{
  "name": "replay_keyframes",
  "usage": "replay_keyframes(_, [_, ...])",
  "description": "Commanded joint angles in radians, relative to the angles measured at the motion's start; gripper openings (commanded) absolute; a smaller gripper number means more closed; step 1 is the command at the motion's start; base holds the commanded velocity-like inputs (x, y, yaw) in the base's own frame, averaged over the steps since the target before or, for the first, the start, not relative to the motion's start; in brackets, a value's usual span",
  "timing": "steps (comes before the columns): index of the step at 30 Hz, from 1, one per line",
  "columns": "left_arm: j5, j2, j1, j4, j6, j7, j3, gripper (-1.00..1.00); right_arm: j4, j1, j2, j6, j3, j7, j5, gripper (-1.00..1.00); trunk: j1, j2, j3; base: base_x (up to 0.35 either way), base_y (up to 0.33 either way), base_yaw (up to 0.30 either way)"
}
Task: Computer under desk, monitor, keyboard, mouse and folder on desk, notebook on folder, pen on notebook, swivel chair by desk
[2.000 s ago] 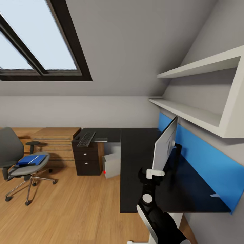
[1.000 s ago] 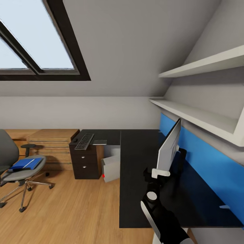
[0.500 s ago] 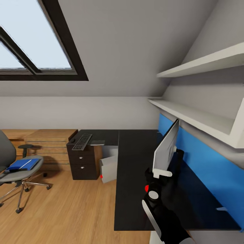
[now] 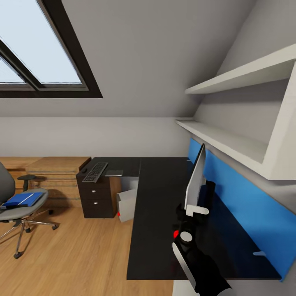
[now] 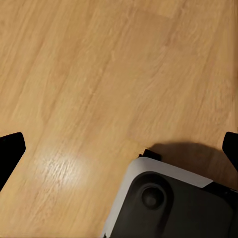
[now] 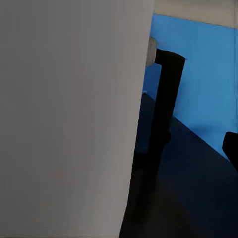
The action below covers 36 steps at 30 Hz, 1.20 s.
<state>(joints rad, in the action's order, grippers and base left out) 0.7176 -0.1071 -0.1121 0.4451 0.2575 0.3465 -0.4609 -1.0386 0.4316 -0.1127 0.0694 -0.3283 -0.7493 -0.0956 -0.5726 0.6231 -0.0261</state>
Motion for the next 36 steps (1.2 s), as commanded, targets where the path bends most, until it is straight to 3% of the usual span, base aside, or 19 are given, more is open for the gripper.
replay_keyframes(1, [0.008,-0.002,0.0,0.003,0.003,0.008,-0.008,1.0,-0.001,0.001,0.001,0.007,-0.003,-0.007,-0.004,1.0,0.0,0.002,-0.002,0.0,-0.13,0.0])
replay_keyframes(20, [0.008,-0.001,0.0,0.003,0.003,0.008,-0.008,1.0,-0.001,0.001,0.001,0.008,-0.003,-0.007,-0.004,1.0,0.0,0.002,-0.002,-0.014,-0.094,0.0])
replay_keyframes(36, [0.008,-0.002,0.0,0.003,0.004,0.008,-0.008,1.0,0.008,0.001,0.001,0.007,-0.003,-0.007,-0.004,1.0,0.0,0.002,-0.002,-0.052,-0.008,0.0])
